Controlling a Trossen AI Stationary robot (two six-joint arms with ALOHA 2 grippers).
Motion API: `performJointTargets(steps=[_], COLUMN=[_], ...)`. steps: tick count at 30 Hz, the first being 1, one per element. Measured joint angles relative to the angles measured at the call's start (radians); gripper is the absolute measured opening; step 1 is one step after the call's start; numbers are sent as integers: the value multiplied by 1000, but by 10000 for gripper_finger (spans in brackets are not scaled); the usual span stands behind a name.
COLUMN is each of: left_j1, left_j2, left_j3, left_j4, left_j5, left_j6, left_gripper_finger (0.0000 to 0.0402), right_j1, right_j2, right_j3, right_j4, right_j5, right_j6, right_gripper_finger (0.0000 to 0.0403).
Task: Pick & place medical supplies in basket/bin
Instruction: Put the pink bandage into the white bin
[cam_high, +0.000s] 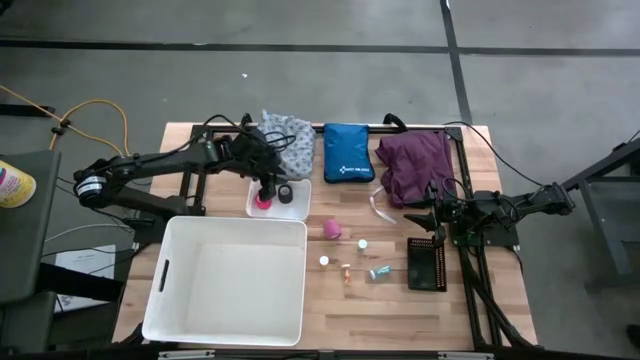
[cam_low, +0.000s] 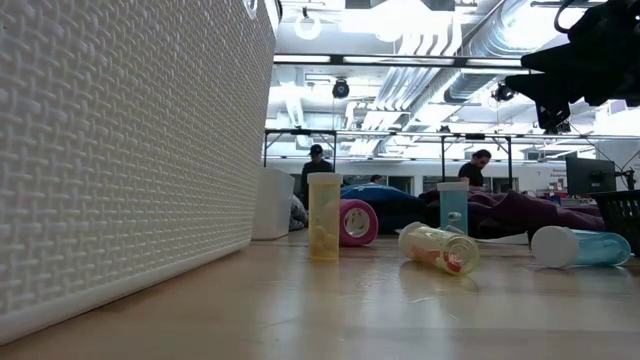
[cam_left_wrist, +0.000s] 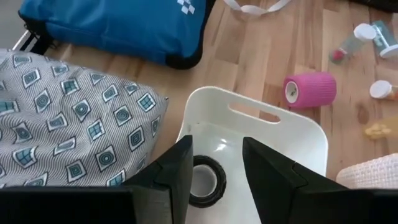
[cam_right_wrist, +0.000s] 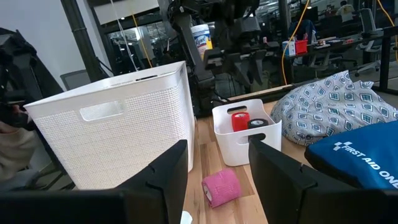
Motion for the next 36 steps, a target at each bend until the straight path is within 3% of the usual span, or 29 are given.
performJointTargets(steps=[16, 28, 36], left_j1=[-14, -7, 2], left_j2=[19, 175, 280], left_j3=[1, 17, 126], left_j4=[151, 380, 391], left_j5=[17, 224, 254], left_j6=[60, 152, 179], left_gripper_finger=[134, 134, 134], right_j1=[0, 0, 0], right_j2=[0, 0, 0], right_j3=[0, 0, 0], right_j4=[0, 0, 0], right_j5=[0, 0, 0], right_j6=[0, 0, 0], right_gripper_finger=[158, 158, 158])
